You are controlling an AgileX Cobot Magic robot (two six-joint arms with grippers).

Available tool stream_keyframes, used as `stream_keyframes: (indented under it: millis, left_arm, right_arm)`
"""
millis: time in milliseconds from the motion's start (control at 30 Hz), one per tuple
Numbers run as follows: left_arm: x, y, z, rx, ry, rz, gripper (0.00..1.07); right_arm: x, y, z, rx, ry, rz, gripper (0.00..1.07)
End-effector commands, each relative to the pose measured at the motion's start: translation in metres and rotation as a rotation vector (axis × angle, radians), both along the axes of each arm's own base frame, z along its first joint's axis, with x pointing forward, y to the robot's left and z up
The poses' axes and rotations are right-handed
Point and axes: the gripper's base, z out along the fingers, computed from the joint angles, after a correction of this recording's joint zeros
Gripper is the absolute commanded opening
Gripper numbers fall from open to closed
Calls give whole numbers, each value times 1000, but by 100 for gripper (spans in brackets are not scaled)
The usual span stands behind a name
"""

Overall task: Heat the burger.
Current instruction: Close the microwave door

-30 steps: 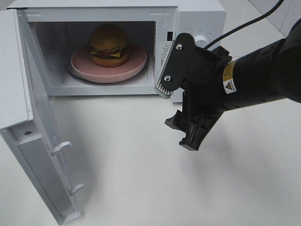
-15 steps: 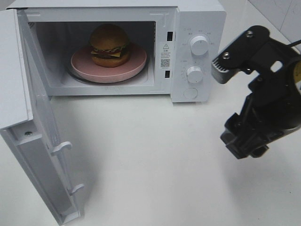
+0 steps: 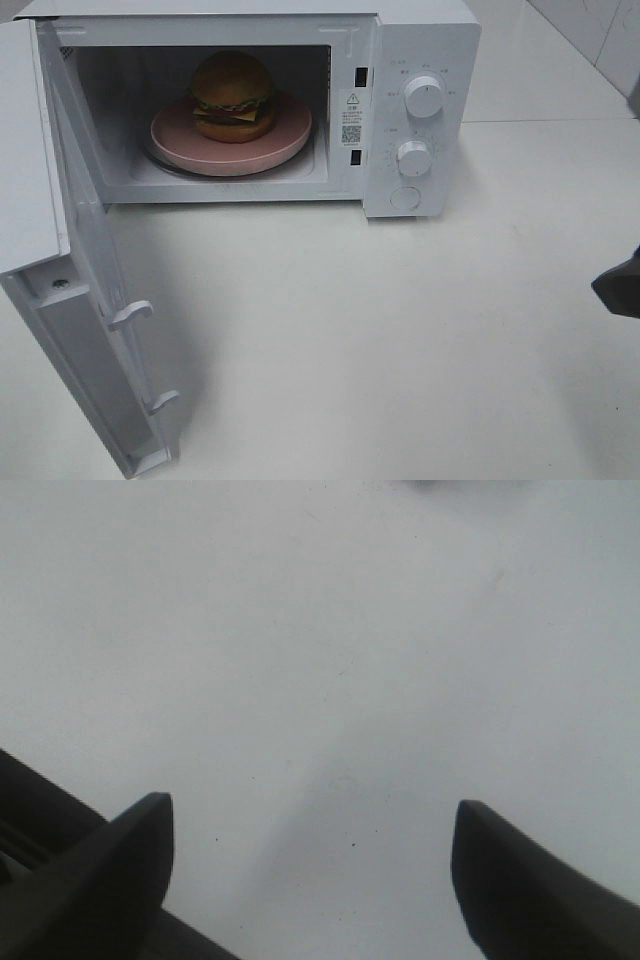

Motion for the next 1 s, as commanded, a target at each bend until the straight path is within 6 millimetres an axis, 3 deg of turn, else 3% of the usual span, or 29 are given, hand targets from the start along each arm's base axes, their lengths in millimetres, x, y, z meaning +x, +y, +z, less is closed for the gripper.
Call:
stream_keyframes:
  millis: [33, 533, 1000]
  left_arm:
    - [-2, 0, -1, 1, -23, 4, 100]
    - [-2, 0, -1, 1, -23, 4, 100]
    - [-2, 0, -1, 1, -23, 4, 100]
  right_arm:
    - [-12, -11, 7, 40, -30, -29, 73]
    - [-53, -49, 24, 169, -115, -139, 73]
    - [-90, -82, -15, 267, -195, -430, 73]
